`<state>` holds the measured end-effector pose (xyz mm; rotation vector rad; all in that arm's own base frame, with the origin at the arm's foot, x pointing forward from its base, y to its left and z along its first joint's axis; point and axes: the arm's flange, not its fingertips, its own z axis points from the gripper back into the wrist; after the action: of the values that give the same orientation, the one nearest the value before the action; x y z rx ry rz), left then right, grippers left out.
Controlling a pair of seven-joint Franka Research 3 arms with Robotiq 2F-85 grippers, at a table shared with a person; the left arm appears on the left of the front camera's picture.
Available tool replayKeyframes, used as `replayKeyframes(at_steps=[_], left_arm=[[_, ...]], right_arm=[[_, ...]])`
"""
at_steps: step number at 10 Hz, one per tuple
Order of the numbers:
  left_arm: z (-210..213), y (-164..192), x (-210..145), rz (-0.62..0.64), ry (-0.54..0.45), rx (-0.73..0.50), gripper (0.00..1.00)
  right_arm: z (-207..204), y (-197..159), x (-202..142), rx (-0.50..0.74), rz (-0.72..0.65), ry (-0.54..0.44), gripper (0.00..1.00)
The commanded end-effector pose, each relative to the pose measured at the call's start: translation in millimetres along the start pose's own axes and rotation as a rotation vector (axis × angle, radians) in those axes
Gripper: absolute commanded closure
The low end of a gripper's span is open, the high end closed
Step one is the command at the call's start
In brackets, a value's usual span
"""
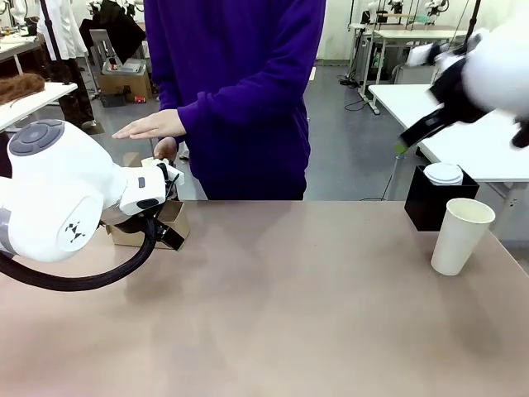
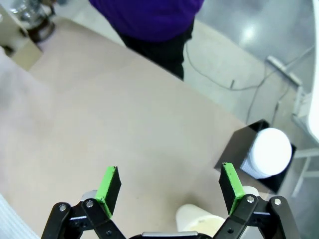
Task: Pour a drink into a cup and package it in a carrier.
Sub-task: Pick up the 600 ml Paper Cup and place it in the middle top area of the table.
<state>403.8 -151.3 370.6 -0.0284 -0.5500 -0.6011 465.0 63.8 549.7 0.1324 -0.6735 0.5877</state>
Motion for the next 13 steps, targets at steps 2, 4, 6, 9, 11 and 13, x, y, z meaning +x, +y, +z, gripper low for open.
replayKeyframes(at_steps=[2,4,6,9,11,13], left_arm=[[0.0,0.0,-0.1,0.0,0.0,0.0,0.0],[0.0,0.0,-0.1,0.0,0.0,0.0,0.0],[0.0,0.0,-0.1,0.0,0.0,0.0,0.0],[0.0,0.0,-0.1,0.0,0.0,0.0,0.0],[0.0,0.0,-0.1,0.0,0.0,0.0,0.0],[0.0,0.0,-0.1,0.0,0.0,0.0,0.0]], right_arm=[[34.3,-87.2,-45.8,0.207,0.017,-0.135,0.0],[49.1,-129.9,-107.1,0.334,0.054,-0.3,0.0],[57.6,-158.7,-172.6,0.352,0.055,-0.455,0.0],[33.9,-182.4,-253.4,0.446,0.139,-0.601,0.0],[7.5,-182.7,-277.9,0.492,0.152,-0.612,0.0],[-13.1,-184.4,-290.9,0.516,0.137,-0.639,0.0]])
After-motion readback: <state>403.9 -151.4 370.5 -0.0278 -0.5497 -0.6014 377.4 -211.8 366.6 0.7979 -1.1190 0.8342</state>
